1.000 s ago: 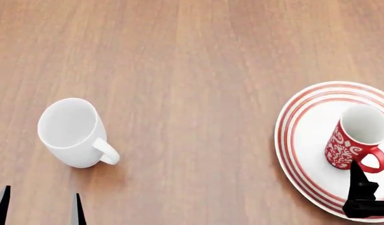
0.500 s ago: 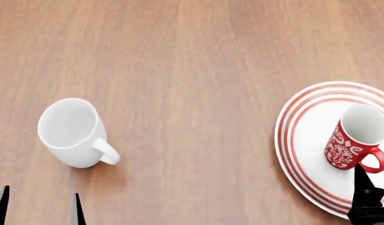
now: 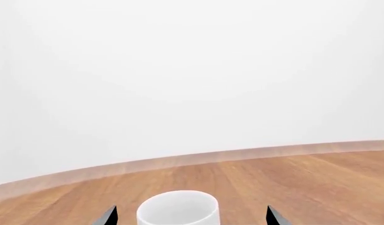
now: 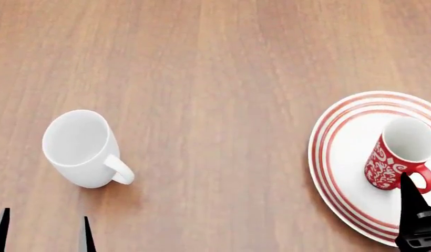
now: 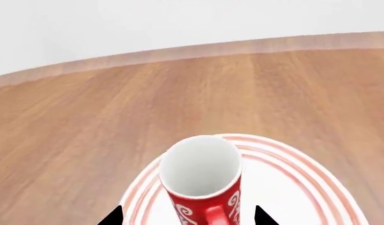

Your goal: Pick up the red mug and put it on the plate

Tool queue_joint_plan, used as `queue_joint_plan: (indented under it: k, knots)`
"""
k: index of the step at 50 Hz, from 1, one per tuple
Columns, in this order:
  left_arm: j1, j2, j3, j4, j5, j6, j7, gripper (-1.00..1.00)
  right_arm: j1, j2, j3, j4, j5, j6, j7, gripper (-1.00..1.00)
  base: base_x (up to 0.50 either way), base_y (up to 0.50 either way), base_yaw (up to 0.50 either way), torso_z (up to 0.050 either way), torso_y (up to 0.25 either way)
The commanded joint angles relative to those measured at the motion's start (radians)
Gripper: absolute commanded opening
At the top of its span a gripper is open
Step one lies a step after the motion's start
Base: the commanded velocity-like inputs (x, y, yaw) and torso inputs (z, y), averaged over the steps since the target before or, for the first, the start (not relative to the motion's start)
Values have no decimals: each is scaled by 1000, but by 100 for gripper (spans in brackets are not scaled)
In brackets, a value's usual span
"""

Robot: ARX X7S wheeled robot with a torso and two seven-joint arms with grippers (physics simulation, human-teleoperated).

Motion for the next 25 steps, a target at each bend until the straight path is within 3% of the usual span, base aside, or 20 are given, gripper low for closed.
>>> queue_joint_plan:
  k: [1,25]
  knots:
    - [-1,-1,1,-2,3,4,-4,100,-37,28,21,-137,43,28,21,100,0,0,0,0,0]
    - [-3,-3,5,-4,6,7,-12,100,-100,79,68,-427,132,54,41,100,0,0,0,0,0]
